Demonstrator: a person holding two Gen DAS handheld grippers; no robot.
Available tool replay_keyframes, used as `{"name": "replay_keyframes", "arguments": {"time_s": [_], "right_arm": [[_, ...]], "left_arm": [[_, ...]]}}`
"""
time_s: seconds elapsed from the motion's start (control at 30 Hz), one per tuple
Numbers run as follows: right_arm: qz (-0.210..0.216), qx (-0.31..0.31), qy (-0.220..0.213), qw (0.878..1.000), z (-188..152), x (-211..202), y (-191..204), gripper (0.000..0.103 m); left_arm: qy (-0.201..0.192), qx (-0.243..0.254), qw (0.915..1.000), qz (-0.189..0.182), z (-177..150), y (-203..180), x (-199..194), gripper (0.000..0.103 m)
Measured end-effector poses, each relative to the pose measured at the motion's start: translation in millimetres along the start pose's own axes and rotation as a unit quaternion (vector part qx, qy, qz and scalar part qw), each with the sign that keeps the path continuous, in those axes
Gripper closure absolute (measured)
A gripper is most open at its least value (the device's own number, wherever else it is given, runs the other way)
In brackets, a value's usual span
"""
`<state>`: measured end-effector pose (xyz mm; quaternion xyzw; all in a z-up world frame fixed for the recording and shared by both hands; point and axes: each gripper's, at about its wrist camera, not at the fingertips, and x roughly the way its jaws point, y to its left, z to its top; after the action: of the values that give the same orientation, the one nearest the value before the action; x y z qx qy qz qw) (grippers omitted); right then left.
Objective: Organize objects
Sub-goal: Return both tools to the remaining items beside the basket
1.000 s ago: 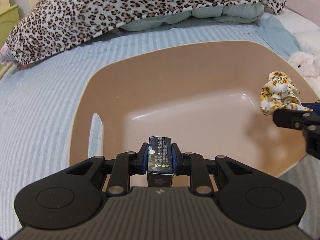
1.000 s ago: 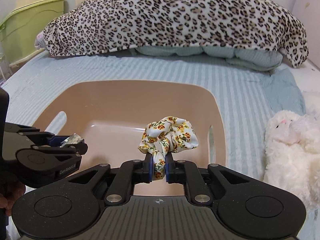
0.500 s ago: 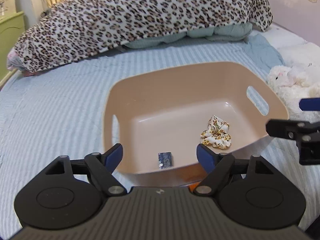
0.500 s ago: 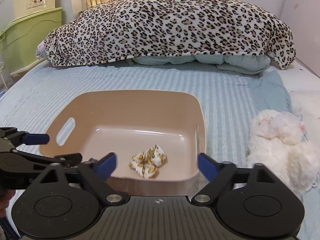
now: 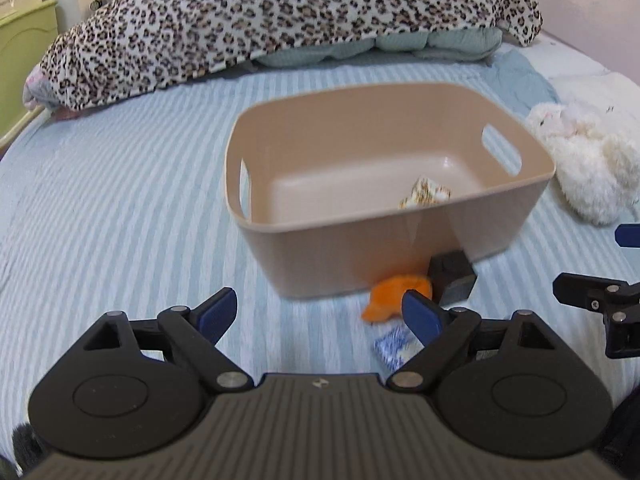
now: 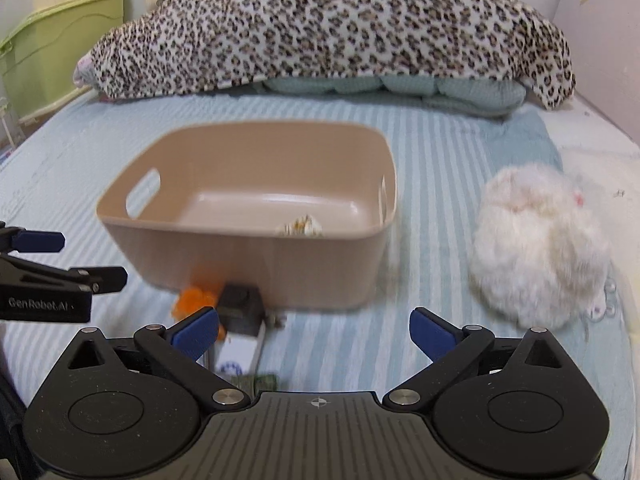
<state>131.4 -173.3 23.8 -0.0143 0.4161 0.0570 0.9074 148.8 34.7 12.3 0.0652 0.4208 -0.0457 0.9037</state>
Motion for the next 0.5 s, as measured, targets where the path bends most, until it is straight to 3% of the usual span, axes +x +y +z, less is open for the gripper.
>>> {"name": "replay_keyframes", "arguments": {"time_s": [0.27, 0.5], "right_arm": [[-0.006, 0.022, 0.047, 0.999, -41, 28, -1, 0.000], [-0.010, 0.047, 0.079, 0.996, -67, 49, -9, 0.000]], "left_arm": [[0.036, -0.002, 0.9993, -0.003, -34, 0, 19, 0.013], [0.057, -0.005, 0.9983, -0.013, -42, -4, 33, 0.013]]}}
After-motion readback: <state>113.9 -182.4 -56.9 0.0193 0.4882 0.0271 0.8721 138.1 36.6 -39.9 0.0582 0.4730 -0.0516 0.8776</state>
